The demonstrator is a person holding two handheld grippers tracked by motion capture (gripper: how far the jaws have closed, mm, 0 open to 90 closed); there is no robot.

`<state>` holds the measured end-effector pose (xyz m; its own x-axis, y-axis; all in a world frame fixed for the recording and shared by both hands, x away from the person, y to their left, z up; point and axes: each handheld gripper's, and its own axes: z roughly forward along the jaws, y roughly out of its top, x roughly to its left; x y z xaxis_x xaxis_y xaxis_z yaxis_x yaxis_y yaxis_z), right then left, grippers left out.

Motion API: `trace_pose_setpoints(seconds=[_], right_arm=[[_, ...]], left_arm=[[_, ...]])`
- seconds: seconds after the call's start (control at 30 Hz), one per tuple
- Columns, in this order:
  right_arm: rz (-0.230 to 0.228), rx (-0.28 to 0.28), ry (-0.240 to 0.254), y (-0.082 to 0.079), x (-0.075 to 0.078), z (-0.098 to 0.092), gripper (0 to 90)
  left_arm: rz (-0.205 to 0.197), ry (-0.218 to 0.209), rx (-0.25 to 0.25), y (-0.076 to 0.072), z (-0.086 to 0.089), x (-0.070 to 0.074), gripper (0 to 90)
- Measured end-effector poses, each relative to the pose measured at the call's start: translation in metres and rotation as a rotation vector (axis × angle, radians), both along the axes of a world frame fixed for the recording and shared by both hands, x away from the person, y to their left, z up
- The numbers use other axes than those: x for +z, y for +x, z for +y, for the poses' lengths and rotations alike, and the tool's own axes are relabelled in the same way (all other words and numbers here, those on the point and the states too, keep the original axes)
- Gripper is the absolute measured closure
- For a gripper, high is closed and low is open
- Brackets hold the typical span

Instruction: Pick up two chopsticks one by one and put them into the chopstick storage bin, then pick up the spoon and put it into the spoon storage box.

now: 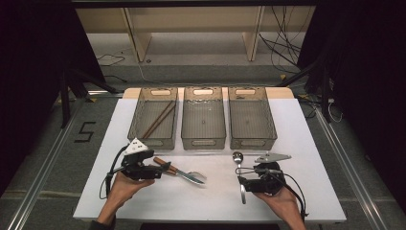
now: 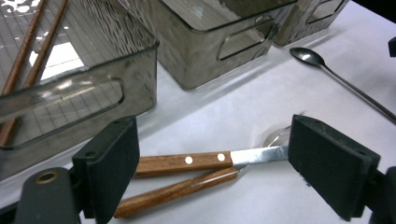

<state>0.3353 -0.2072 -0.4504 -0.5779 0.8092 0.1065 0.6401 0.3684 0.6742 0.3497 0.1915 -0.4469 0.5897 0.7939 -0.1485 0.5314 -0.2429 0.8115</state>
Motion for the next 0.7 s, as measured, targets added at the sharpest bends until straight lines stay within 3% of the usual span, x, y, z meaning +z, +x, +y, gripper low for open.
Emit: trace_pose_setpoints(seconds=[0.13,0.3,0.43,0.53,0.7], right_arm=[[0.013,0.005,-0.022,0.003,0.000,0.003,28.4],[0.016,0.008,-0.029,0.003,-0.002,0.005,28.5],[0.027,0.006,-0.035,0.003,-0.002,0.006,28.5],[0.030,0.008,-0.041,0.004,-0.002,0.007,28.5],[0.069,0.002,-0.066,0.006,-0.004,0.011,32.2]], left_arm=[[-0.003,0.013,-0.014,-0.009,-0.001,-0.010,16.3],[-0.037,0.039,-0.027,-0.020,-0.003,-0.019,15.9],[-0.044,0.020,-0.025,-0.026,-0.002,-0.019,15.9],[-0.055,0.033,-0.026,-0.030,-0.002,-0.018,15.8],[-0.048,0.017,-0.021,-0.034,-0.002,-0.023,15.8]])
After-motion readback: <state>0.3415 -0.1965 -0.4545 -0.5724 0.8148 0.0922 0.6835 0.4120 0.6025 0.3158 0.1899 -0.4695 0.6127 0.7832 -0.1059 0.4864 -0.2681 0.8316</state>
